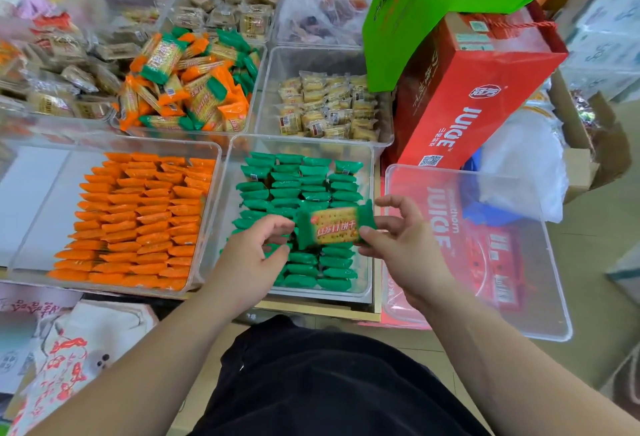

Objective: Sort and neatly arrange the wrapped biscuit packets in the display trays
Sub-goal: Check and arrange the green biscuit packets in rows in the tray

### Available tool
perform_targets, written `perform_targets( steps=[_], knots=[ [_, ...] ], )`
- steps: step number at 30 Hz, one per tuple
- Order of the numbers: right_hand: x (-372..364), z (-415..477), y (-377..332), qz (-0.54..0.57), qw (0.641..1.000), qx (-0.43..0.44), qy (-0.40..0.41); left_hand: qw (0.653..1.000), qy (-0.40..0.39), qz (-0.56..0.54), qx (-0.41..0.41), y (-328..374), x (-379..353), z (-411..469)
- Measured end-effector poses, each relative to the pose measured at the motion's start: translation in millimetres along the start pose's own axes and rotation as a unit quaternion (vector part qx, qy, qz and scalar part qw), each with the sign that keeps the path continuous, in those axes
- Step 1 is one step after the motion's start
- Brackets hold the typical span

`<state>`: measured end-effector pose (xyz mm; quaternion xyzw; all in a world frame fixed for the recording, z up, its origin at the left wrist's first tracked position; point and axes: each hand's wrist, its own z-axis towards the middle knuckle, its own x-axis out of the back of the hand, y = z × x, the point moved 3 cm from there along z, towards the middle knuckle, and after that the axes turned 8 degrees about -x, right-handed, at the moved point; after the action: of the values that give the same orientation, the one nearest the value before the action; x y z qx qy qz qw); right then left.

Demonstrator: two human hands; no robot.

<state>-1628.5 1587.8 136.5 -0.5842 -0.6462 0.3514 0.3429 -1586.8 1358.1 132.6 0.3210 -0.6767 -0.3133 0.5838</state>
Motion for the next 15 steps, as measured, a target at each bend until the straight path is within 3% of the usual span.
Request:
perform_targets(
  steps=[2,6,15],
  knots=[
    [-2,11,8,-0.131,0.99,0.045,0.034,0.993,-0.005,0.117,0.008,-21,-3,9],
    [-19,27,17,-0.384,0.912,0.139,0.029,0.963,-0.063,0.26,-0.005,-59,-11,27],
    [-60,48,38,-0.519,0.822,0.228,-0.057,0.982,-0.004,0.176,-0.066,-82,-19,66]
  ],
)
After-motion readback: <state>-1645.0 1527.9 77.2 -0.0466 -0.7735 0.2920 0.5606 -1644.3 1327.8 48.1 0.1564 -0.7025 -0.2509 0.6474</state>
